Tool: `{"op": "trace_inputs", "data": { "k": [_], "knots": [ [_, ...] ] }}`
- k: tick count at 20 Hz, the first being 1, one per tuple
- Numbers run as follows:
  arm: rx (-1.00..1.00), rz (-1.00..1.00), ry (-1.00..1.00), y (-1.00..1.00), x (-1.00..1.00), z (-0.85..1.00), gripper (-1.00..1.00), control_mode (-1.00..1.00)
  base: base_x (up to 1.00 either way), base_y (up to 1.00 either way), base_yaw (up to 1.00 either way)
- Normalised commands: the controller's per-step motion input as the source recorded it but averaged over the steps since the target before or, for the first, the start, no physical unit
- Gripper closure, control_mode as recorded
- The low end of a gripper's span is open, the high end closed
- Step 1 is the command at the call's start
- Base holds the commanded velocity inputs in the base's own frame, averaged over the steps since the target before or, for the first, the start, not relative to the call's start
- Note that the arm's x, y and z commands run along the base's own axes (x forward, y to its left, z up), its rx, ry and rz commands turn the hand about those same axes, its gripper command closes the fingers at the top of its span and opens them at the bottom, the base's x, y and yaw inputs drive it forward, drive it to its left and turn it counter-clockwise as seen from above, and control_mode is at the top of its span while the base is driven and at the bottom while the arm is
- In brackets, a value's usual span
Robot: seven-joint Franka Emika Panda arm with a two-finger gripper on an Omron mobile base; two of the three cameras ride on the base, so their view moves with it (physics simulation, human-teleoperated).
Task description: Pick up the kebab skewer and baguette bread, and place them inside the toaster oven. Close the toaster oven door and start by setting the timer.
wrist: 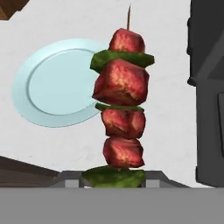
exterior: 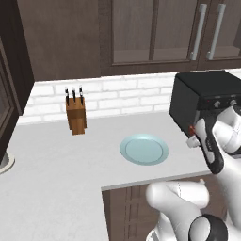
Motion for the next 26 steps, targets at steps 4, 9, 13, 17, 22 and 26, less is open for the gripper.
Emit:
{"op": "trace_inputs", "data": {
  "k": [4, 9, 13, 17, 22, 26],
  "knots": [
    [0.00, 0.04, 0.06, -1.00, -0.04, 0.35, 1.00, -1.00, 0.00, 0.00, 0.00],
    [0.00, 0.00, 0.10, -1.00, 0.00, 0.43, 1.00, -1.00, 0.00, 0.00, 0.00],
    [0.00, 0.00, 0.10, -1.00, 0.00, 0.18, 1.00, -1.00, 0.00, 0.00, 0.00],
    [0.00, 0.00, 0.11, -1.00, 0.00, -0.04, 1.00, -1.00, 0.00, 0.00, 0.00],
    [-0.01, 0.00, 0.01, -0.72, 0.23, -0.08, 1.00, -1.00, 0.00, 0.00, 0.00],
    [-0.02, 0.00, 0.06, -0.04, 0.41, -0.01, 1.00, -1.00, 0.00, 0.00, 0.00]
  ]
}}
